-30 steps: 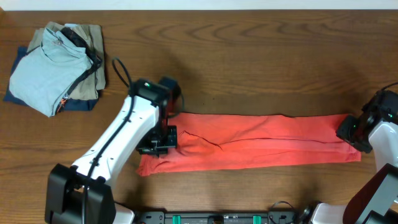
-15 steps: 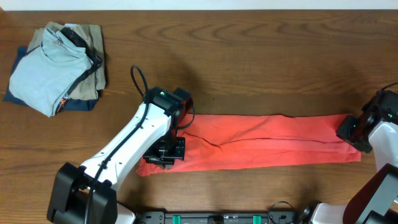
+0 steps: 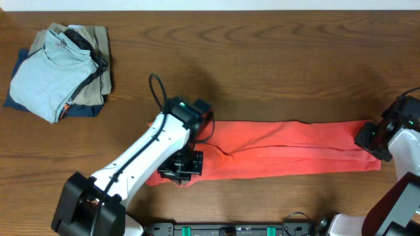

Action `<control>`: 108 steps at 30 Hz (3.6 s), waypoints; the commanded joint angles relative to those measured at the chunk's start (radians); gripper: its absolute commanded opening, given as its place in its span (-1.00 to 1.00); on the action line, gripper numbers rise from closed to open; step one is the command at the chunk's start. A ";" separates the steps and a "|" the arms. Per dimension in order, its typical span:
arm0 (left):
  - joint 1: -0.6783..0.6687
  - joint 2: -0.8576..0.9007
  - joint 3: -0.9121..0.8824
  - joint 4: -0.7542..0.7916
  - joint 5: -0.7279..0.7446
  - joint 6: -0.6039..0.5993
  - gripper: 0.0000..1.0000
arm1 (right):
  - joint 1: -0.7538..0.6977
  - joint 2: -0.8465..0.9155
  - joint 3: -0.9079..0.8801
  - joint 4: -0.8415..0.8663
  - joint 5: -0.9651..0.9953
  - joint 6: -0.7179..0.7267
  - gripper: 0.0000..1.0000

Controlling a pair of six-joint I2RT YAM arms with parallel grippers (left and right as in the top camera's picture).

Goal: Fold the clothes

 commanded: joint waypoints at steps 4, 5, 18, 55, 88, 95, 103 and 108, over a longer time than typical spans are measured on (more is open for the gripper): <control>-0.041 -0.014 -0.005 0.004 0.012 -0.048 -0.88 | -0.004 -0.006 -0.012 0.003 0.013 -0.001 -0.25; -0.041 -0.014 -0.005 0.005 0.012 -0.050 -0.87 | -0.004 -0.006 -0.012 0.003 0.013 -0.001 -0.24; 0.035 -0.014 -0.005 0.218 -0.356 -0.154 -0.88 | -0.004 -0.006 -0.012 0.003 0.015 -0.001 -0.24; 0.204 0.049 -0.207 0.599 -0.456 -0.175 0.17 | -0.004 -0.007 -0.006 0.014 0.011 -0.008 0.00; 0.457 -0.081 -0.191 0.690 0.021 0.068 0.56 | -0.029 -0.006 0.021 0.079 -0.024 -0.378 0.03; 0.451 -0.018 -0.203 0.685 0.231 0.128 0.26 | -0.028 0.007 0.008 0.046 -0.027 -0.209 -0.27; 0.384 -0.016 -0.209 0.626 0.182 0.169 0.14 | -0.028 0.007 0.008 -0.097 -0.057 -0.030 -0.90; 0.342 -0.016 -0.263 0.653 0.083 0.165 0.14 | -0.027 0.007 0.001 -0.124 -0.094 -0.030 -0.65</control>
